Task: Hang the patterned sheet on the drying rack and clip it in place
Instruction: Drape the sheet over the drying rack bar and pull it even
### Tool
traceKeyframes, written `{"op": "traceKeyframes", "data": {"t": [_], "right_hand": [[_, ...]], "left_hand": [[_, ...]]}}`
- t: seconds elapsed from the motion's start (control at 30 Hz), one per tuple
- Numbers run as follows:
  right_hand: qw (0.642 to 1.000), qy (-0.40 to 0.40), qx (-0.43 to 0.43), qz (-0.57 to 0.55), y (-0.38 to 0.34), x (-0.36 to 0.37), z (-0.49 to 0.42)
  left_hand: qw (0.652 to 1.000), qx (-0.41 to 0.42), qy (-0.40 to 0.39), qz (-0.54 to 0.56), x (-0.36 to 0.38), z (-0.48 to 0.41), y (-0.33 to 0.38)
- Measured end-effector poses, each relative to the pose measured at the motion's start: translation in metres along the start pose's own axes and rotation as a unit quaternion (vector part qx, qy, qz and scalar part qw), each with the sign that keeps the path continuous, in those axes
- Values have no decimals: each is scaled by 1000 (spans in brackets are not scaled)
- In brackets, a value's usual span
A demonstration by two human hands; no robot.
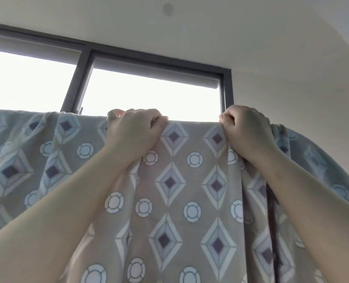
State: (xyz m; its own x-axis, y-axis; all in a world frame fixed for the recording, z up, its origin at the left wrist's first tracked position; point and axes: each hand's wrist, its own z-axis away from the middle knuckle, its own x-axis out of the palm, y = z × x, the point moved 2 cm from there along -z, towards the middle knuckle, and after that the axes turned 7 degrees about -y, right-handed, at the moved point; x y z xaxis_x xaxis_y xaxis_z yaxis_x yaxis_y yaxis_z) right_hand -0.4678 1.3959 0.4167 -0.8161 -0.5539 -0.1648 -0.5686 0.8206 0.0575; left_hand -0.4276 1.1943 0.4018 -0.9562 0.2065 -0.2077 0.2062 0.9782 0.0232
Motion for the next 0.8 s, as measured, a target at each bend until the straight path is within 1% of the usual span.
{"op": "traceKeyframes", "data": {"t": [0.07, 0.13, 0.27, 0.37, 0.43, 0.5, 0.57, 0.63, 0.7, 0.8], "right_hand": [[1000, -3, 7, 25, 5, -5, 1], [999, -13, 7, 45, 9, -7, 4], [998, -65, 3, 19, 11, -7, 12], [998, -59, -4, -12, 13, -13, 10], [999, -47, -17, -13, 10, -17, 5], [999, -34, -27, 20, 7, -23, 2], [999, 0, -14, 42, 11, -33, 2], [998, 26, 4, 59, 21, -43, 4], [998, 1, 13, 54, 30, -46, 6], [997, -68, 34, -22, 37, -46, 11]], "left_hand": [[999, -14, 17, -47, 2, 0, 4], [996, -7, 12, -86, 7, -4, 16], [997, 7, -46, -63, 16, -21, 44], [997, 3, -68, -41, 21, -34, 56], [998, 7, -48, -27, 24, -35, 64], [999, 25, 5, -34, 24, -33, 74], [996, 38, 68, -37, 21, -31, 79], [996, 32, 83, -27, 16, -30, 77], [997, 25, 69, -14, 16, -27, 77], [998, 61, 8, 25, 24, -21, 96]]}}
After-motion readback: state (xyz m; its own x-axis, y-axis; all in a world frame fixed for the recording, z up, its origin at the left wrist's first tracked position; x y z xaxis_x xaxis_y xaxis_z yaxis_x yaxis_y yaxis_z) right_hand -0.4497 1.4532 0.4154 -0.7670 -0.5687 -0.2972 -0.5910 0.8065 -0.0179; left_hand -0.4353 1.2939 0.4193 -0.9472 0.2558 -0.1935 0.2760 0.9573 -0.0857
